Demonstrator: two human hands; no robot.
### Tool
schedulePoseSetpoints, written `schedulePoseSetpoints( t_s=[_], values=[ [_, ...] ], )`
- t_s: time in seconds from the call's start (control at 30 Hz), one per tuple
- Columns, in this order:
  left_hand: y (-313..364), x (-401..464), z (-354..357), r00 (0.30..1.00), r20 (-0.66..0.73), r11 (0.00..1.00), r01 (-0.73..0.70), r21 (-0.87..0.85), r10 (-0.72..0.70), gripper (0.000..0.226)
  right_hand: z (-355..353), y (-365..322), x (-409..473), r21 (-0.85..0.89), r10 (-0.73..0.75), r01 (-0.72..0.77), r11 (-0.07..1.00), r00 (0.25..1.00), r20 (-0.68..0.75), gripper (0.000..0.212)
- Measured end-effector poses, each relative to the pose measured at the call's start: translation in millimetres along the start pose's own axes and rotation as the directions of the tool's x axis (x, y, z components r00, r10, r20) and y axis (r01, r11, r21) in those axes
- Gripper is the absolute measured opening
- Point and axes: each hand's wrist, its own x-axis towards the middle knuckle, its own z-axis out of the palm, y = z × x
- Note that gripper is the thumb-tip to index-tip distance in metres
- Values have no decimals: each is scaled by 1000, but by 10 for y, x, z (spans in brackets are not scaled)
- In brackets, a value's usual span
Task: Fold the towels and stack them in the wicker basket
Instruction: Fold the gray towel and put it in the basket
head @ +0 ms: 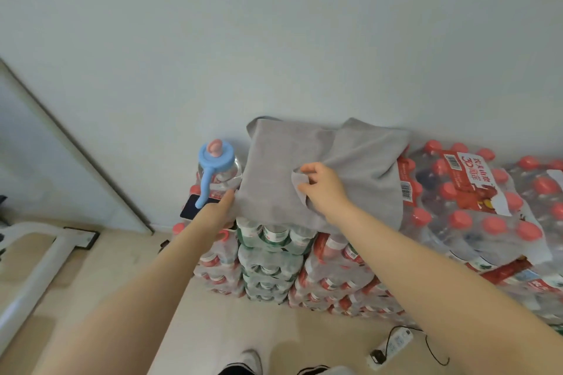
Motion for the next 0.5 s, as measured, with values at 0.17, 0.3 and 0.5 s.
schedulePoseSetpoints(
  t_s=[0.17,0.3,0.5],
  values=[
    [15,85,-170,999,36,976,-4,-220,13,20,28,67,-15,75,52,-48,996,997,-48,13],
    [268,31,-83,959,-88,953,-280,-113,271,27,-4,94,-53,244,91,-61,968,990,-111,21],
    [790,-277,441,798,158,812,-580,-59,581,7,-237,-68,-184,381,87,24,924,958,-273,18]
  ],
)
